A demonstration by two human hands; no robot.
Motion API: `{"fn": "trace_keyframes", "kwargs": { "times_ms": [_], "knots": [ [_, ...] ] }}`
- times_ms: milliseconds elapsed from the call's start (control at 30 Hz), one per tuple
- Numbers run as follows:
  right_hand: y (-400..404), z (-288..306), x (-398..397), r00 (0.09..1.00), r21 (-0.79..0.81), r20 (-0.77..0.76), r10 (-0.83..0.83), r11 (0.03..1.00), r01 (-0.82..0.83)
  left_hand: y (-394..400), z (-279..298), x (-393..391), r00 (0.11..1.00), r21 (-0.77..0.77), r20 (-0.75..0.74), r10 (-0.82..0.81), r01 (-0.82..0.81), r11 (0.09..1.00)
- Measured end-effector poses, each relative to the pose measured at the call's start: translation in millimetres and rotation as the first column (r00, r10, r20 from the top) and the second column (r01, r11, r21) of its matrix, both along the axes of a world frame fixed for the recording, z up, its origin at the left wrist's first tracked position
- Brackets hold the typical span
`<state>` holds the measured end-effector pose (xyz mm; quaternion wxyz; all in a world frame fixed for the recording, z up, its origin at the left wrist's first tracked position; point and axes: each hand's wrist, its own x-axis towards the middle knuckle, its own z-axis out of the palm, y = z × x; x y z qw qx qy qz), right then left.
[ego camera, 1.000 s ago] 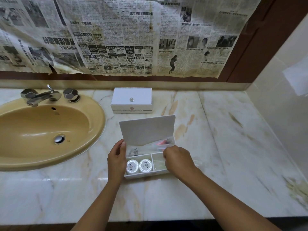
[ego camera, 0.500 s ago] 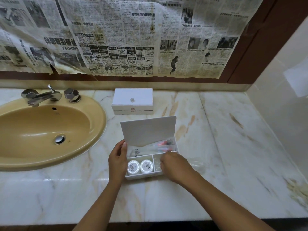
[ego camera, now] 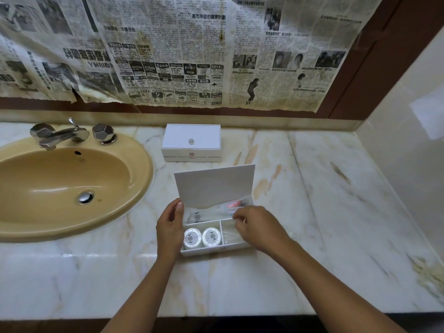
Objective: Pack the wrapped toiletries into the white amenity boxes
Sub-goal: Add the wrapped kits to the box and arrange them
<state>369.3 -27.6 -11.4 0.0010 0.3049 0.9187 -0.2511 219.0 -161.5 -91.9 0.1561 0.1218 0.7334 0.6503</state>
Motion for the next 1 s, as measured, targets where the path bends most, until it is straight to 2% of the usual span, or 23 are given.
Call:
{"fn": "trace_keyframes", "kwargs": {
  "times_ms": [100,167,300,400,533,1000],
  "knots": [
    [17.0,9.9,9.1,0.980,-0.009,-0.167,-0.106,0.994,0.106,-0.1,1.5,1.0,1.000,0.011,0.004,0.002,-0.002,1.000],
    [31.1,7.7,18.0,0.972,0.012,-0.155,-0.175,0.984,0.179,0.1,0.8,0.7,1.000,0.010,0.006,-0.003,0.002,1.000],
    [53.7,-13.0,37.9,0.966,0.048,0.078,-0.247,0.969,0.244,-0.8,-1.8,-0.7,1.000,0.000,0.010,0.000,0.000,1.000],
    [58.8,-29.8,48.8,0.938,0.035,0.259,-0.230,0.973,0.228,-1.0,-5.2,-2.6,1.000,-0.017,0.007,0.000,0.001,1.000],
    [55.9,-46.6,54.5,0.914,0.026,0.353,-0.201,0.978,0.205,-2.3,-7.2,-3.6,1.000,-0.036,-0.004,-0.004,0.004,0.999],
    [54.5,-36.1,53.7,0.934,0.081,0.225,-0.277,0.961,0.265,-0.9,-2.4,-1.2,1.000,-0.038,-0.004,0.005,-0.005,0.999]
  ]
}}
